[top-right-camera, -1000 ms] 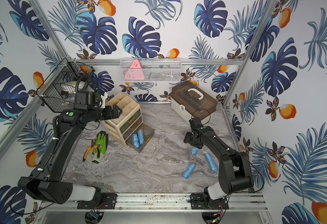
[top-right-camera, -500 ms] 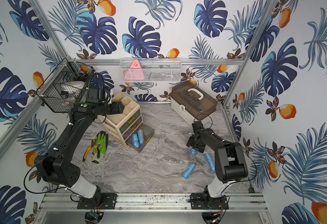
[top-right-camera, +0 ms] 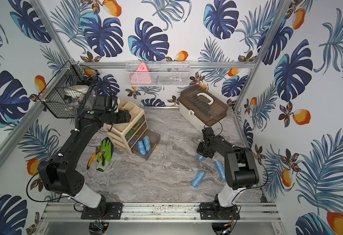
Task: Sort the rolls of trash bags by color and place them into the drawer
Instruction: Pick up the roll of trash bags from the center of the board, then place the roll of trash bags in the drawer.
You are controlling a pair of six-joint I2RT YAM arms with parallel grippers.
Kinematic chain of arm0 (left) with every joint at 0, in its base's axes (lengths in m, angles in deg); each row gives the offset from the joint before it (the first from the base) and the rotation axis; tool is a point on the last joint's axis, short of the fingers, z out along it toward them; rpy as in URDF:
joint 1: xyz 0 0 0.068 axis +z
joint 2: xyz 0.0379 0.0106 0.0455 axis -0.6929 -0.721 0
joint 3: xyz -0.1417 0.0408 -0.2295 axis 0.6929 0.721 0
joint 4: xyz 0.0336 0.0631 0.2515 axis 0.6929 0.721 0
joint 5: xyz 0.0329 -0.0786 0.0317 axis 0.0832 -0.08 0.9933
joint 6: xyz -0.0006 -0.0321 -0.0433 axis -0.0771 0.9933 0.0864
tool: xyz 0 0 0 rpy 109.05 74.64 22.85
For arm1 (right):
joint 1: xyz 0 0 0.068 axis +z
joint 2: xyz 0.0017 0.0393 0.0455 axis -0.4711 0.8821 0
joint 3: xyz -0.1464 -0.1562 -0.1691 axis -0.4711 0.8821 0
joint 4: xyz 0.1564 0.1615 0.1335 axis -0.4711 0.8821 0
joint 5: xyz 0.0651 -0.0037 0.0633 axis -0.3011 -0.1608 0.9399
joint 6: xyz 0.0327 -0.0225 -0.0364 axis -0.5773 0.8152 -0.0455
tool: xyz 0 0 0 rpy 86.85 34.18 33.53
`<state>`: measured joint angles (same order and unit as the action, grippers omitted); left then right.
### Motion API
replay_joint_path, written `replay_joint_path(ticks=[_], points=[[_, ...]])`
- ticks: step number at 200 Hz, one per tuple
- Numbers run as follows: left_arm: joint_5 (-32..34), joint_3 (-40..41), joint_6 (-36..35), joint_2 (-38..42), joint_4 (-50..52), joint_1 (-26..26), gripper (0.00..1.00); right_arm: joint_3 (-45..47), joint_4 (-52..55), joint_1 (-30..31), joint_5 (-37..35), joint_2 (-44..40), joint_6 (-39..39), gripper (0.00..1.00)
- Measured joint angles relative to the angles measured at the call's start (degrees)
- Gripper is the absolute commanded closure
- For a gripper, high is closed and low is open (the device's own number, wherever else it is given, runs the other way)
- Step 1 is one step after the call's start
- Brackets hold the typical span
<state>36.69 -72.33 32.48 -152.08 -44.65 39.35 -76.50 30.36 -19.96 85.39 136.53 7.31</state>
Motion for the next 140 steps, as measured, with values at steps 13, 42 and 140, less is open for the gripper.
replay_joint_path(ticks=[13, 42, 140], points=[[-0.13, -0.07, 0.0, 0.0, 0.11, 0.0, 0.1, 0.11, -0.09, 0.17, 1.73, -0.83, -0.02, 0.96], [-0.59, -0.17, 0.02, 0.02, 0.37, 0.0, 0.1, -0.31, -0.55, 1.86, 4.46, -2.97, 0.0, 0.97], [-1.2, -0.61, 0.07, -0.13, 1.46, 0.0, 0.1, -12.98, -0.09, 19.76, 8.79, -0.24, -2.27, 0.97]])
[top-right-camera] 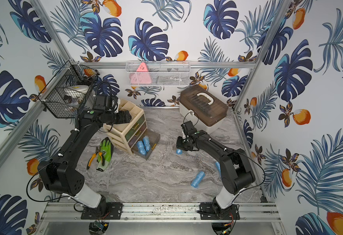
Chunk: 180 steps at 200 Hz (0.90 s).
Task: Sort the rolls of trash bags by color and place them into the drawer
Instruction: Place the roll of trash bags in the drawer.
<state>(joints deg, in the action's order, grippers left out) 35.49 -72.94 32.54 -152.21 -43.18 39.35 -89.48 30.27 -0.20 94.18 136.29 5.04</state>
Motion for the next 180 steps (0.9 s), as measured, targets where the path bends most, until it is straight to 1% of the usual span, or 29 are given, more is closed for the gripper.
replay_joint_path(ticks=[47, 74, 131, 180], points=[[-0.22, -0.22, 0.0, -0.13, 0.39, 0.0, 0.1, -8.92, -0.48, 7.02, 1.84, 5.84, -2.8, 0.96], [-0.24, -0.22, 0.0, -0.13, 0.39, 0.0, 0.1, -14.01, -0.55, 9.97, 3.15, 9.86, -4.07, 0.95], [-0.24, -0.2, 0.0, -0.13, 0.39, 0.02, 0.1, -24.11, -0.83, 12.37, 4.44, 17.53, -7.13, 0.92], [-0.24, -0.13, -0.02, -0.13, 0.33, 0.02, 0.1, -32.81, -0.28, 12.87, 5.09, 25.75, -7.17, 0.91]])
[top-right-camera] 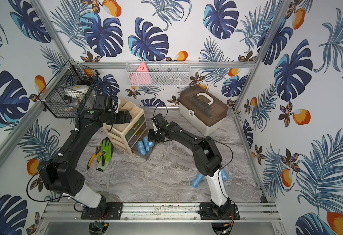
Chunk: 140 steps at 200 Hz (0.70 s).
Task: Sort the rolls of trash bags by color and place them into the drawer
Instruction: Place the roll of trash bags in the drawer.
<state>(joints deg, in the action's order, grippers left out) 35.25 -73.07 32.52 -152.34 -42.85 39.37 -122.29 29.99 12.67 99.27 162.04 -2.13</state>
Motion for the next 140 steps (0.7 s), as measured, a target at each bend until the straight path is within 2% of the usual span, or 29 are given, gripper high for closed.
replay_joint_path(ticks=[83, 140], points=[[-0.15, -0.07, 0.0, -0.24, -0.09, 0.0, 0.1, -10.73, 5.62, 0.09, -5.66, 8.61, 5.88, 0.91], [-0.13, -0.5, 0.02, -0.7, 0.15, 0.0, 0.1, -15.87, 8.52, 1.03, -5.88, 13.05, 8.72, 0.89]])
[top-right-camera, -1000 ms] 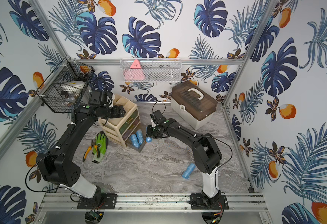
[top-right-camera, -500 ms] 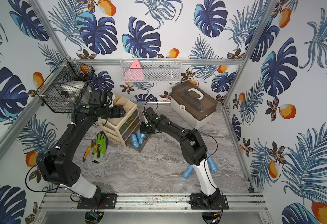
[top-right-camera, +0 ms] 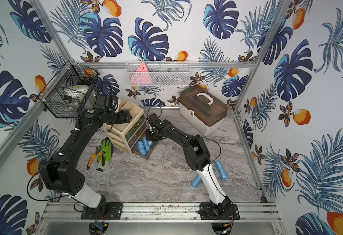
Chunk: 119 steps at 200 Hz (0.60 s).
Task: Sort the rolls of trash bags by color and place them into the drawer
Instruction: Place the roll of trash bags in the drawer.
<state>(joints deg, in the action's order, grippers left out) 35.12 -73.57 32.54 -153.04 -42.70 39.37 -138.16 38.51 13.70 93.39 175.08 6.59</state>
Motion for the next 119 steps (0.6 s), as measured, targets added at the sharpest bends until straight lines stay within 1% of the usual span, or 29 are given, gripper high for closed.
replay_joint_path(ticks=[19, 33, 66, 86, 100, 119], points=[[0.2, -0.13, -0.02, -0.11, -0.04, 0.0, 0.1, -1.49, 0.7, 0.33, 0.85, 1.51, 0.48, 0.87], [0.2, -0.2, -0.02, -0.15, -0.02, 0.0, 0.1, -1.77, 0.7, 0.35, 1.79, 2.05, 0.76, 0.82], [0.2, -0.26, -0.02, -0.24, -0.02, 0.0, 0.1, -1.03, -1.27, 0.37, 4.24, 1.9, 0.92, 0.59], [0.22, -0.31, -0.02, -0.26, 0.02, 0.0, 0.1, -0.28, -1.81, 0.46, 4.46, 0.83, 0.94, 0.49], [0.22, -0.31, -0.02, -0.26, 0.02, 0.0, 0.1, 0.48, -1.7, 0.5, 4.2, -0.15, 0.94, 0.45], [0.22, -0.37, -0.02, -0.26, 0.07, 0.0, 0.1, 1.57, -0.74, 0.46, 2.43, -1.92, 0.94, 0.44]])
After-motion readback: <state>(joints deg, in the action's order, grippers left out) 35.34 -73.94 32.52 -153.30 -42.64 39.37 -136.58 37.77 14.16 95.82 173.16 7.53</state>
